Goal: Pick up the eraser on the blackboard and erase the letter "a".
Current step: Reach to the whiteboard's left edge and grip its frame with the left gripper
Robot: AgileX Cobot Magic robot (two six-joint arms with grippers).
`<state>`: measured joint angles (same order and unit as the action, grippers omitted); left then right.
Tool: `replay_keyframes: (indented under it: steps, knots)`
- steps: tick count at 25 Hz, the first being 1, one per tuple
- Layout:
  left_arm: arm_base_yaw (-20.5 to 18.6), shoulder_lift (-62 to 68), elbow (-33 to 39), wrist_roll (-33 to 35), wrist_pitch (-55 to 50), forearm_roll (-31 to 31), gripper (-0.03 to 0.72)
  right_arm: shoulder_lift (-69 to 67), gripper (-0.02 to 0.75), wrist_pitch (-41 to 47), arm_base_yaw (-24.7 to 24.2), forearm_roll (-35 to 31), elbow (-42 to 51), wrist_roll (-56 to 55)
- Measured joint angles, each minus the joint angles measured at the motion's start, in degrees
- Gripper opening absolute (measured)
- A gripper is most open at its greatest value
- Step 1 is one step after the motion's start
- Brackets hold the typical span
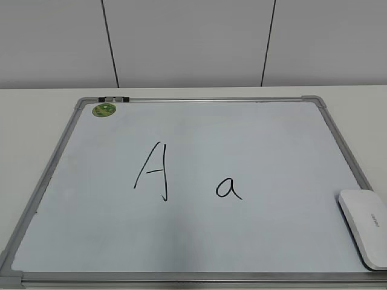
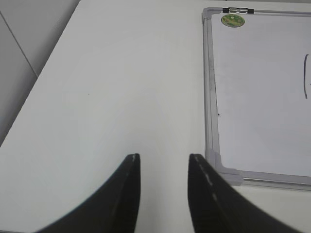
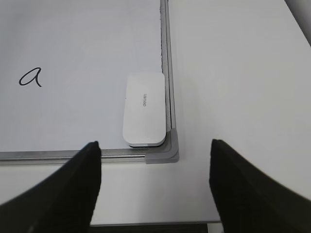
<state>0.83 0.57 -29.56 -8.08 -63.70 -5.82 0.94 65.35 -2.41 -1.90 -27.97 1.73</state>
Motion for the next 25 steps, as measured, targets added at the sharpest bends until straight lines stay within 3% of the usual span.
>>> replay_keyframes:
  steps: [25]
  knots:
    - [1.2,4.3,-0.6,0.0,1.4,-0.2,0.242,0.0,0.518,0.0,0.0,0.0,0.0,0.0]
